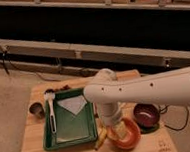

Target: Place apple in table surface

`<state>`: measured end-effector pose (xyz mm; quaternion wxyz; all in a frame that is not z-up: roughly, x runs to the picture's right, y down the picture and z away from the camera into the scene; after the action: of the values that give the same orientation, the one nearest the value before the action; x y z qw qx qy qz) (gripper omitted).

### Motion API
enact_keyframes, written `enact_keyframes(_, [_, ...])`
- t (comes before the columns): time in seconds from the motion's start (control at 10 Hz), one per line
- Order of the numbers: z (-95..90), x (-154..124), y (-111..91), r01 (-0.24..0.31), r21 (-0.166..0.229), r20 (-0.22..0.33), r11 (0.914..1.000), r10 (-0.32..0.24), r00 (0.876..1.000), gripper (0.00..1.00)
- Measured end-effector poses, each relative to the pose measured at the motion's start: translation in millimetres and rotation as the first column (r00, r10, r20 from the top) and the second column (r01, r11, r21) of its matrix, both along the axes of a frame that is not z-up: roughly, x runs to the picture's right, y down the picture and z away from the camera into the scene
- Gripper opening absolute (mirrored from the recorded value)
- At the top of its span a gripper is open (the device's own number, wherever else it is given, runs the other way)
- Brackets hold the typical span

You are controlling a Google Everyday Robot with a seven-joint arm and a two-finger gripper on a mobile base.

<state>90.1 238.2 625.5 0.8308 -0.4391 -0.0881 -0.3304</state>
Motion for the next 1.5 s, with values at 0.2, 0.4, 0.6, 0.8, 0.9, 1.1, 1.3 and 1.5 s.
enact_keyframes(0.2, [4.4,21.8,7.6,-0.051,0.024,0.033,0.9984,0.051,0.998,0.00])
enact_keyframes(0.4, [12.9,38.9,14.1,-0.118,0.040,0.098,0.9922,0.114,0.989,0.00])
enact_keyframes(0.6, [19.6,73.1,16.8,-0.194,0.047,0.156,0.9799,0.184,0.970,0.00])
enact_keyframes(0.8, [27.0,101.2,13.9,-0.241,0.043,0.193,0.9696,0.229,0.954,0.00])
enact_keyframes(0.9, [30.0,115.1,12.9,-0.259,0.033,0.203,0.9654,0.247,0.948,0.00])
enact_keyframes(1.1, [39.1,143.5,8.7,-0.294,0.014,0.212,0.9557,0.284,0.935,0.00])
enact_keyframes(1.3, [48.9,157.6,3.6,-0.308,-0.004,0.219,0.9514,0.301,0.928,0.00])
enact_keyframes(1.5, [59.6,173.5,-4.8,-0.319,-0.022,0.220,0.9476,0.316,0.923,0.00])
